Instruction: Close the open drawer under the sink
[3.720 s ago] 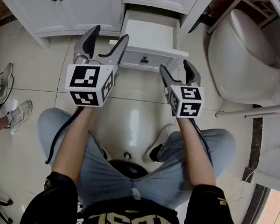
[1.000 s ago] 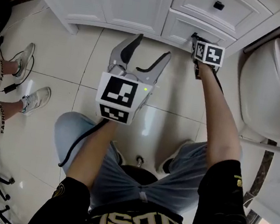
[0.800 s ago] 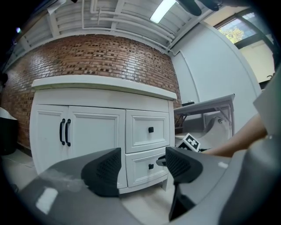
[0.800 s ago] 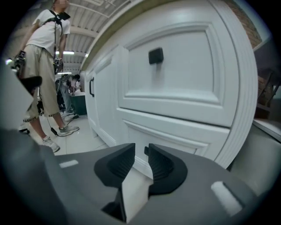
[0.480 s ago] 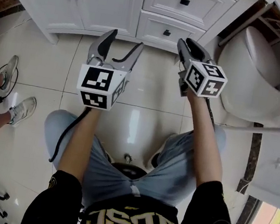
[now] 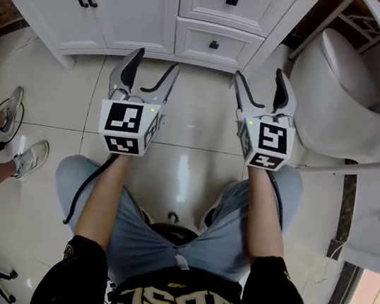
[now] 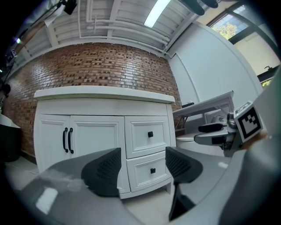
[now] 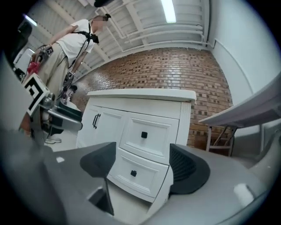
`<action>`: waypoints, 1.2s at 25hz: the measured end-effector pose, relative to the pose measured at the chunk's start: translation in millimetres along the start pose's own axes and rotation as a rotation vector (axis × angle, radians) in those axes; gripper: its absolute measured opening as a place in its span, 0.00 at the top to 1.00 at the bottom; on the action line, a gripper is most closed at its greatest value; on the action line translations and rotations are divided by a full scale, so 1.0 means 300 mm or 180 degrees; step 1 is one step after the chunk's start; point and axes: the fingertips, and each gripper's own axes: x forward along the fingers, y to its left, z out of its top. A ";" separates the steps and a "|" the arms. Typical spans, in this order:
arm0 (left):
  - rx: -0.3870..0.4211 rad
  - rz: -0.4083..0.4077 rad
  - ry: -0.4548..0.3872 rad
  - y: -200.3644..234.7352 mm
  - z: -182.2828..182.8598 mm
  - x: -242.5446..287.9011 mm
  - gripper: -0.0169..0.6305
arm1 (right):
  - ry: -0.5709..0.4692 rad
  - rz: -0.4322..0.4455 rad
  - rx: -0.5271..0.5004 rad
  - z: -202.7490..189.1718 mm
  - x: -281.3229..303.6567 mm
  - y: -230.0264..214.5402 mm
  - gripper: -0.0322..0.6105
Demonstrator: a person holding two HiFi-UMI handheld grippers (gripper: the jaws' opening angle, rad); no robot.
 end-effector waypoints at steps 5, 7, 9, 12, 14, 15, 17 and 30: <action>0.0143 0.0094 -0.0028 0.001 -0.002 0.018 0.48 | -0.0073 -0.0009 0.0414 -0.006 -0.007 -0.006 0.37; 0.0097 0.0130 -0.0005 0.015 -0.010 0.022 0.48 | -0.0039 0.0030 0.0615 -0.016 -0.001 0.000 0.37; 0.0070 0.0152 0.0007 0.024 -0.014 0.024 0.48 | -0.0061 0.0100 0.0681 -0.010 0.007 0.021 0.37; 0.0070 0.0152 0.0043 0.024 -0.028 0.026 0.48 | -0.0102 0.0158 0.0553 0.007 0.013 0.055 0.37; 0.0041 0.0136 0.0053 0.018 -0.035 0.030 0.48 | -0.0120 0.0193 0.0467 0.018 0.012 0.073 0.37; 0.0028 0.0127 0.0053 0.014 -0.036 0.031 0.48 | -0.0123 0.0214 0.0445 0.021 0.010 0.080 0.37; 0.0015 0.0112 0.0049 0.007 -0.035 0.031 0.48 | -0.0112 0.0249 0.0446 0.020 0.006 0.091 0.37; -0.0063 0.0055 -0.0030 -0.004 -0.002 0.032 0.48 | -0.0098 0.0097 0.0532 0.016 -0.013 0.025 0.38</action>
